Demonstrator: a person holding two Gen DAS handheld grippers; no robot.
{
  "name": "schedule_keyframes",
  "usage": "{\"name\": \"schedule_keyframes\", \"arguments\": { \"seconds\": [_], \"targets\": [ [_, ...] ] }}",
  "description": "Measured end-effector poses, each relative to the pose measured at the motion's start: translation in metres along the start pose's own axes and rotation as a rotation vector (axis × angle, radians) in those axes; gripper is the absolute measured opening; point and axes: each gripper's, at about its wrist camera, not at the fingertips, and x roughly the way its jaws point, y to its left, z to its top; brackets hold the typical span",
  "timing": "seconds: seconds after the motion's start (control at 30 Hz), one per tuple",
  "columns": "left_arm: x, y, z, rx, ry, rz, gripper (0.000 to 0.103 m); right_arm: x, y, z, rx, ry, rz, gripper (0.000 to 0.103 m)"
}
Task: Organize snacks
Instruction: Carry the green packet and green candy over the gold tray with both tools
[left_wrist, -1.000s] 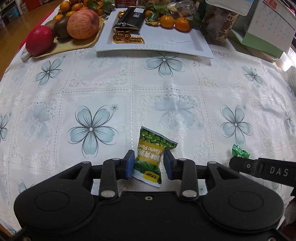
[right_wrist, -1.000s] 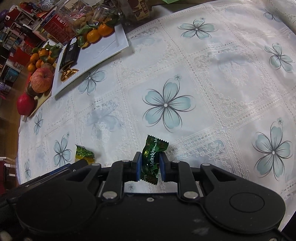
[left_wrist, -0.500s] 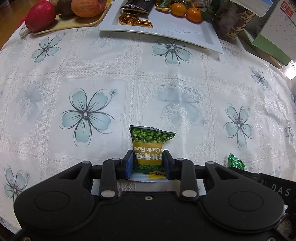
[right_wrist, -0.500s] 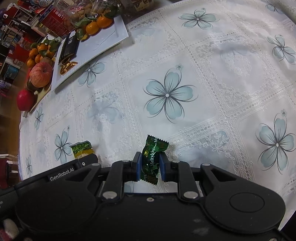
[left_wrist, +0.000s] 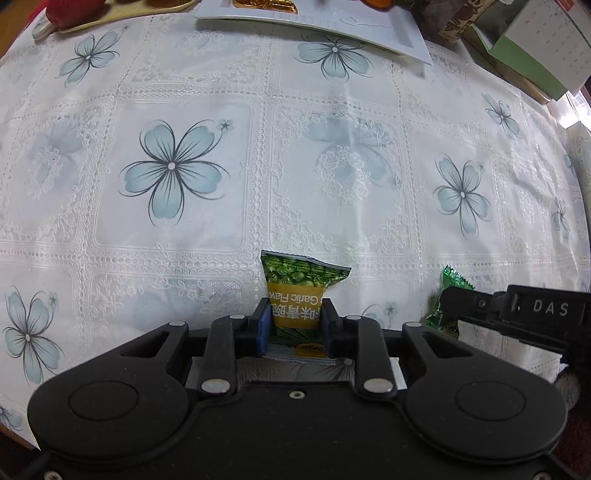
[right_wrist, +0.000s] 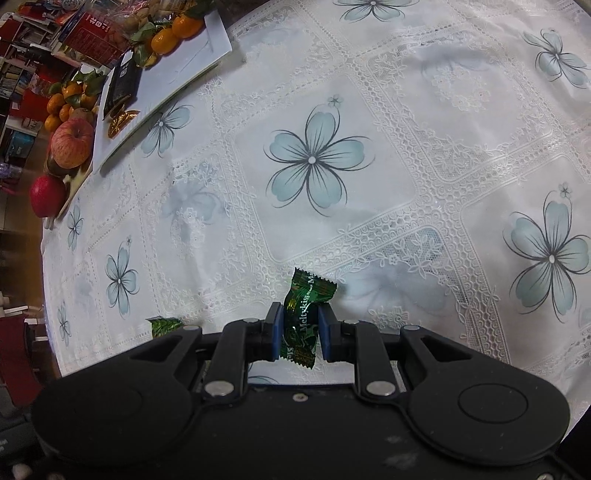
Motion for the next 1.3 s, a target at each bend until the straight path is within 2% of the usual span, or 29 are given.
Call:
{"name": "schedule_keyframes", "arguments": {
  "seconds": [0.1,0.33,0.5,0.63,0.73,1.0,1.17,1.3],
  "targets": [
    [-0.008,0.004,-0.01,0.019,-0.018,-0.002,0.034,-0.003,0.0,-0.002,-0.011,-0.023,-0.018,0.022],
    [-0.041,0.018,-0.039,0.012,-0.086,-0.031,0.034,-0.03,-0.002,-0.014,-0.061,-0.144,-0.037,0.022],
    [-0.062,0.026,-0.081,0.019,-0.159,-0.062,0.034,-0.06,-0.011,-0.038,-0.092,-0.221,0.033,0.022],
    [-0.077,0.03,-0.122,0.042,-0.221,-0.078,0.034,-0.086,-0.028,-0.069,-0.09,-0.3,0.104,0.022],
    [-0.082,0.031,-0.143,0.042,-0.242,-0.083,0.034,-0.099,-0.048,-0.099,-0.061,-0.323,0.167,0.022],
    [-0.081,0.022,-0.18,0.072,-0.219,-0.094,0.034,-0.104,-0.067,-0.175,-0.107,-0.331,0.203,0.022],
    [-0.075,0.023,-0.192,0.069,-0.176,-0.071,0.034,-0.098,-0.059,-0.207,-0.166,-0.262,0.233,0.022],
    [-0.069,0.033,-0.194,0.032,-0.119,-0.072,0.034,-0.086,-0.046,-0.219,-0.223,-0.153,0.223,0.022]
  ]
}}
